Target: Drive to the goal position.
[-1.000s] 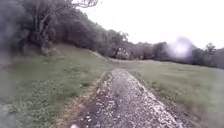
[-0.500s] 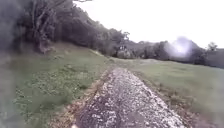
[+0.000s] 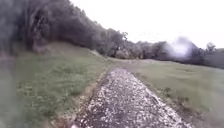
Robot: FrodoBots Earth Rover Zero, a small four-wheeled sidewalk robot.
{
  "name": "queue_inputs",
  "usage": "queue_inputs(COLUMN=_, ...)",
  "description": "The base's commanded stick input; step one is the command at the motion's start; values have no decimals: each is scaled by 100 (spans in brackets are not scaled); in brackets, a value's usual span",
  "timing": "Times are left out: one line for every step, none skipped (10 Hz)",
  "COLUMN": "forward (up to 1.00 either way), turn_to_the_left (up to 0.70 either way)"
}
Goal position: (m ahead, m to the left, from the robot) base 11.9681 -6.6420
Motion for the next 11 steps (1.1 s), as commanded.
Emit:
queue_inputs(forward=70, turn_to_the_left=-17)
queue_inputs(forward=70, turn_to_the_left=-9)
queue_inputs(forward=70, turn_to_the_left=-9)
queue_inputs(forward=70, turn_to_the_left=-6)
queue_inputs(forward=70, turn_to_the_left=-5)
queue_inputs(forward=70, turn_to_the_left=-4)
queue_inputs(forward=70, turn_to_the_left=-3)
queue_inputs(forward=70, turn_to_the_left=-3)
queue_inputs(forward=70, turn_to_the_left=0)
queue_inputs(forward=70, turn_to_the_left=0)
queue_inputs(forward=70, turn_to_the_left=0)
